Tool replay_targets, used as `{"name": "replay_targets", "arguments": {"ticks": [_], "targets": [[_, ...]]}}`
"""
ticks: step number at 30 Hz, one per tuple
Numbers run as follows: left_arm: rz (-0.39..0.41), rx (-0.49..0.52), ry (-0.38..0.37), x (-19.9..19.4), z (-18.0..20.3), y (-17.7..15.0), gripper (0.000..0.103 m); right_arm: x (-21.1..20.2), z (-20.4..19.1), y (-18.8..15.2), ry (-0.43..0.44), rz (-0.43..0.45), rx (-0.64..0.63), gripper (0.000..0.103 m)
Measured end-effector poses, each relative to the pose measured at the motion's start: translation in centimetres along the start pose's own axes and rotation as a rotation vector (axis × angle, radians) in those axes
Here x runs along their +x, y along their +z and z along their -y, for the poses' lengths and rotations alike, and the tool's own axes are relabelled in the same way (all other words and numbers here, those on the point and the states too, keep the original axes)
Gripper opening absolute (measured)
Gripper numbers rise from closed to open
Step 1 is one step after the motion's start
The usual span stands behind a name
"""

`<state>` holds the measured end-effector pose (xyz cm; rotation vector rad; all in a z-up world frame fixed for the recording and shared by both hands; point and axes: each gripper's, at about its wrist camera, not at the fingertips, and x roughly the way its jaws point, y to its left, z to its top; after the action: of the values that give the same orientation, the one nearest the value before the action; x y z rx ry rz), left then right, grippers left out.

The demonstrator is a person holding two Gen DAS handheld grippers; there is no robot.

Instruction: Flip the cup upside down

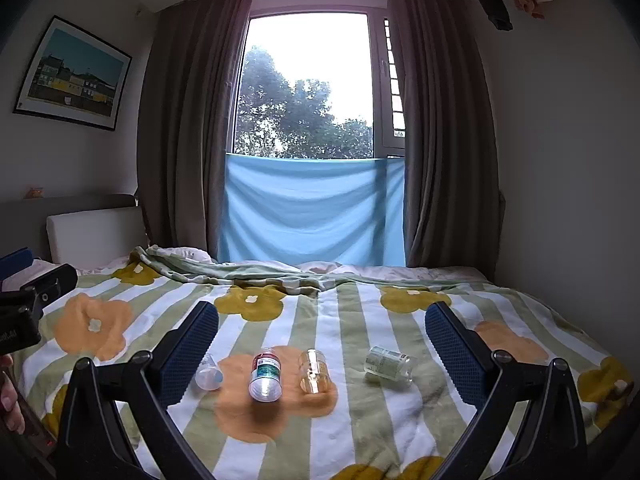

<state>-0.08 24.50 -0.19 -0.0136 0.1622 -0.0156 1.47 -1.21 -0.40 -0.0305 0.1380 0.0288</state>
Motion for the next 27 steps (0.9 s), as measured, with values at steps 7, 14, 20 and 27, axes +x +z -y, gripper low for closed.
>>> {"name": "replay_targets", "arguments": {"ticks": [7,14,20,27], "targets": [[-0.003,0.001,-0.003,-0.06,0.04,0.16,0.103,0.07,-0.17,-0.17,0.001,0.006,-0.005,0.103],[-0.003,-0.008,-0.009,-0.29,0.19,0.20,0.103,0.06,0.00,-0.25,-0.010,0.005,-0.012,0.103],[-0.006,-0.007,-0.014,-0.44,0.45,0.41,0.103,-0.04,0.10,-0.25,-0.011,0.006,-0.013,0.103],[-0.004,-0.006,-0.018,-0.40,0.56,0.57,0.103,-0.17,0.47,-0.28,-0.016,0.013,-0.002,0.103]]}}
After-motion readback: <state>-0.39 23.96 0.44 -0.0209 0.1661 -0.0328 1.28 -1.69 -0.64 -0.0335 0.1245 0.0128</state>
